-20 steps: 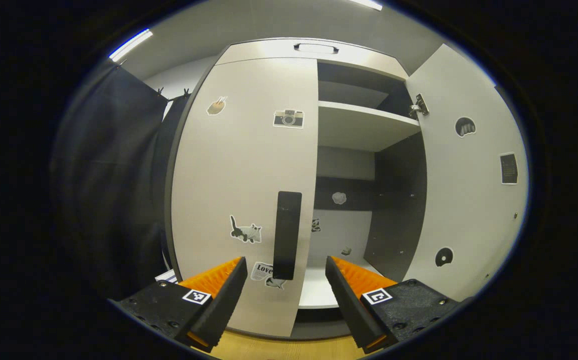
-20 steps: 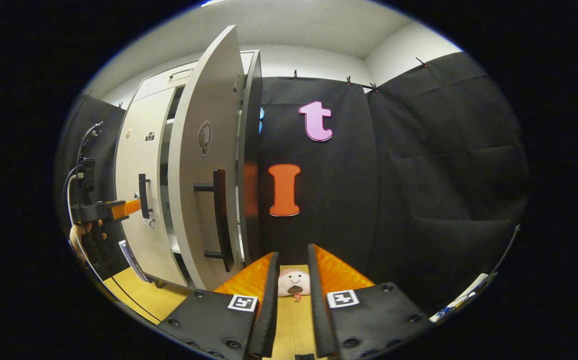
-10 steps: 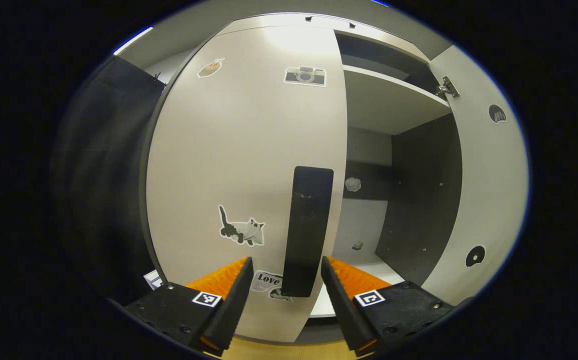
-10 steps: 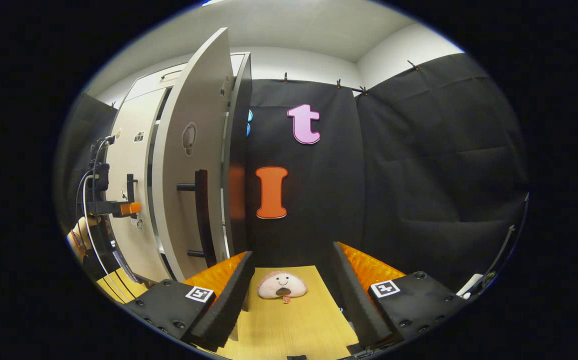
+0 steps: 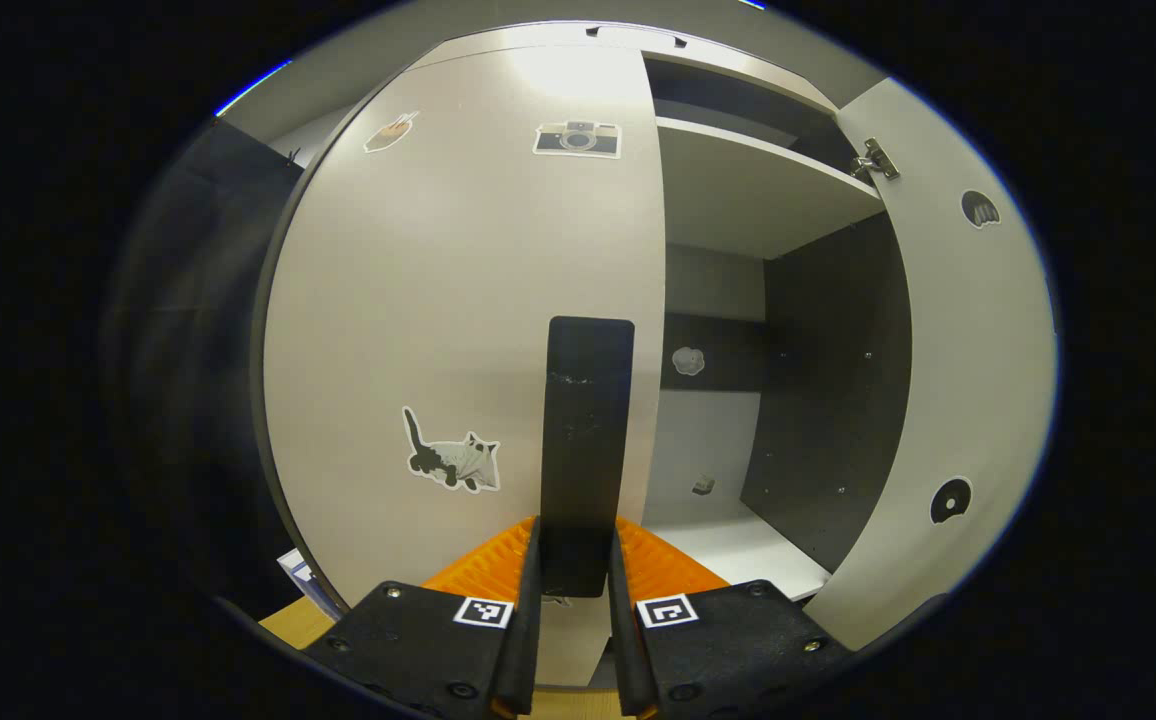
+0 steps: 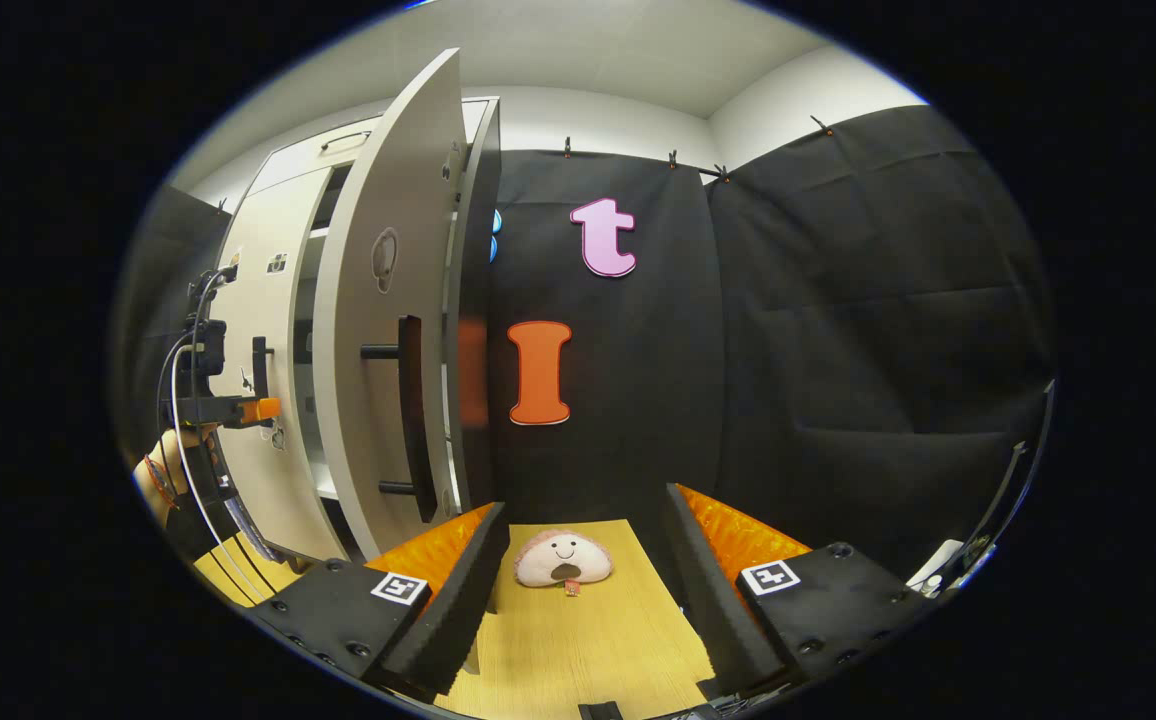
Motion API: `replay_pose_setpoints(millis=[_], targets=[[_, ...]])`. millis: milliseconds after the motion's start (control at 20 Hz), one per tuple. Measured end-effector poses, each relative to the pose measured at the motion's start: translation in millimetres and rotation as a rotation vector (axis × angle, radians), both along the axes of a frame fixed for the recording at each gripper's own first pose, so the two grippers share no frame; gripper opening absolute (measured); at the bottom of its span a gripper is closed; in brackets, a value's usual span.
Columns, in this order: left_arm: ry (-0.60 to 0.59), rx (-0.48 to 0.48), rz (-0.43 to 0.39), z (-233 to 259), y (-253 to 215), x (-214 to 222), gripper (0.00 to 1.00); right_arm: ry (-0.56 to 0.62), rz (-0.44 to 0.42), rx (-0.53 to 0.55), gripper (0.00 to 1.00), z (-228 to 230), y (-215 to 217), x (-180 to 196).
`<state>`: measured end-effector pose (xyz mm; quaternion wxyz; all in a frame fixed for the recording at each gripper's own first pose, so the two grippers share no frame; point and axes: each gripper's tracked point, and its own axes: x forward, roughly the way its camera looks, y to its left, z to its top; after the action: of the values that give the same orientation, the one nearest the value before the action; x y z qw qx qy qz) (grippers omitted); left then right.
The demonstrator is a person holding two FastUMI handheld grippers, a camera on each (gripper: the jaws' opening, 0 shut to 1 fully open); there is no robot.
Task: Open the right door of the double-door shoe cabinet with the right hand, and open the left door with the left hand.
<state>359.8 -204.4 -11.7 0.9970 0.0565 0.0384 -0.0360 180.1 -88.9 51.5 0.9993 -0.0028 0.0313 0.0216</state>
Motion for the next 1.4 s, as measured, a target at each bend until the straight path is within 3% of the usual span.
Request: replay_pose_setpoints(millis=[50,100,250,300,850,900,1000,1400], targets=[[-0.006,-0.009,0.009,0.4,0.5,0.3,0.32,0.0,-0.001,-0.001,0.94,0.5,1.9,-1.4],[-0.009,-0.015,0.013,1.1,1.5,-0.7,0.22,-0.001,-0.003,-0.003,0.94,0.1,3.6,-2.9],[0.004,-0.003,-0.011,-2.1,3.3,-8.1,0.14,-0.01,-0.008,-0.003,0.94,4.0,8.5,-3.6],[0.007,-0.01,-0.02,-2.5,4.5,-12.4,0.14,-0.013,-0.01,-0.001,0.98,4.7,10.7,-3.6],[0.022,-0.023,-0.119,-4.0,32.3,-74.2,0.14,-0.035,0.016,-0.007,0.98,15.4,51.9,-28.1],[0.021,-0.022,-0.124,-4.7,34.9,-79.7,0.14,-0.039,0.018,-0.012,0.94,17.1,57.3,-29.6],[0.02,-0.031,-0.132,-4.8,42.6,-87.8,0.14,-0.043,0.023,-0.016,0.98,19.3,68.1,-31.2],[0.016,-0.044,-0.203,-3.0,66.5,-113.3,0.14,-0.05,0.022,-0.006,0.98,19.6,104.6,-43.6]])
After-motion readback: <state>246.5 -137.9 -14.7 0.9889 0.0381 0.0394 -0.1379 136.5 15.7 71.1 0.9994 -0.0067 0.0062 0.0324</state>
